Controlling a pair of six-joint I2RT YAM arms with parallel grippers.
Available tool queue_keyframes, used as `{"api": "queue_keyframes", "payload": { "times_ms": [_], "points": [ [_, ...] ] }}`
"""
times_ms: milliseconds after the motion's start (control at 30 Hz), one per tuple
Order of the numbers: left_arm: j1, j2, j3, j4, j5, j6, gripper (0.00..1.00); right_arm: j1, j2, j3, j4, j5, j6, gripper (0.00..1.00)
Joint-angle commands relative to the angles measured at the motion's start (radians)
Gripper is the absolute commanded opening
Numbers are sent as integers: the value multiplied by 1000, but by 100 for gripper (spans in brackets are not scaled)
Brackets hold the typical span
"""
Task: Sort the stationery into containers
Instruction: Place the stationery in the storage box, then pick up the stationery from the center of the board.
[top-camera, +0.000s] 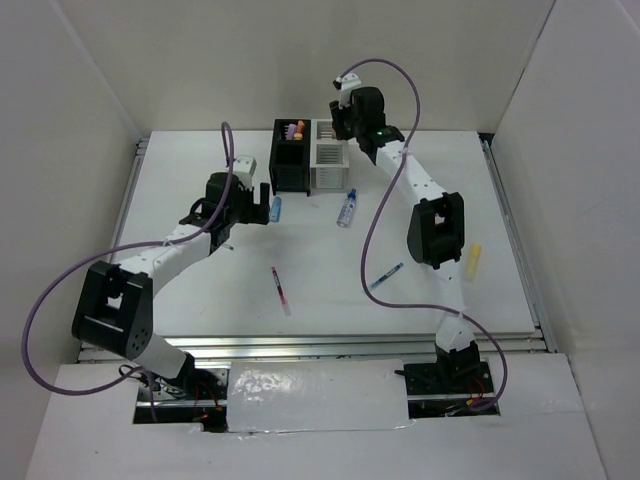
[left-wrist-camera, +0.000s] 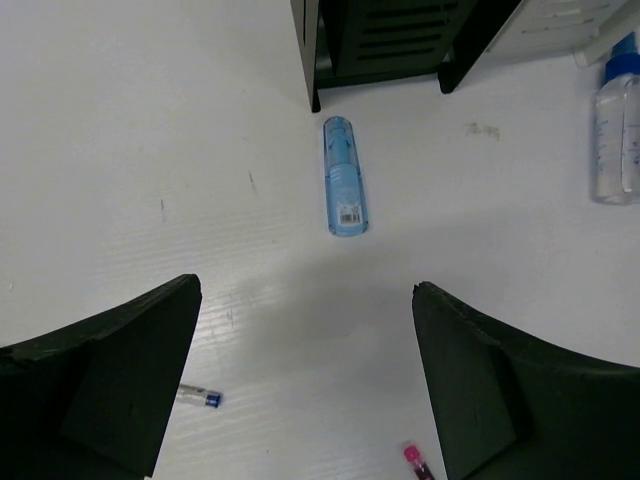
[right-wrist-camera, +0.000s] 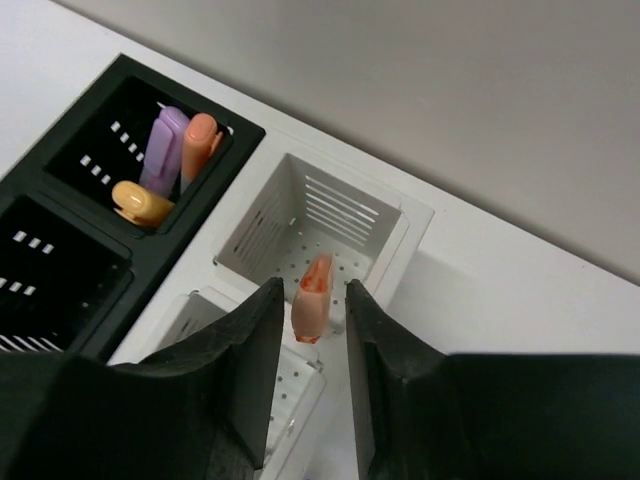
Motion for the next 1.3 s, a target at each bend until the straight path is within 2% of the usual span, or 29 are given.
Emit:
{"api": "queue_keyframes", "payload": {
  "times_ms": [0, 33, 133, 300, 567, 767, 967, 1267],
  "points": [
    [-2, 33, -9, 118, -18, -42, 99, -5, 12, 53, 65, -13, -15, 39],
    [-2, 50, -9, 132, -13, -51, 99, -5, 13, 55, 66, -12, -17, 49],
    [-3, 76, -20, 204, 36, -61, 99, -5, 14, 56, 65, -3, -9, 55],
    [-26, 137, -11, 274, 41, -39, 98, -17, -40, 50, 39, -30, 64, 56],
    [-54, 251, 38, 302, -27, -16, 93, -54, -239, -57, -22, -151, 195, 57],
    [-60, 369, 139, 235, -79, -51, 93, -93, -354, -125, -82, -177, 201, 56],
    [-77, 409, 158, 229, -108, -45, 91, -143, -396, -142, -111, -208, 215, 56],
    [-80, 498, 294, 68, -157, -81, 85, -161, -436, -158, -128, -239, 212, 56]
  ]
}}
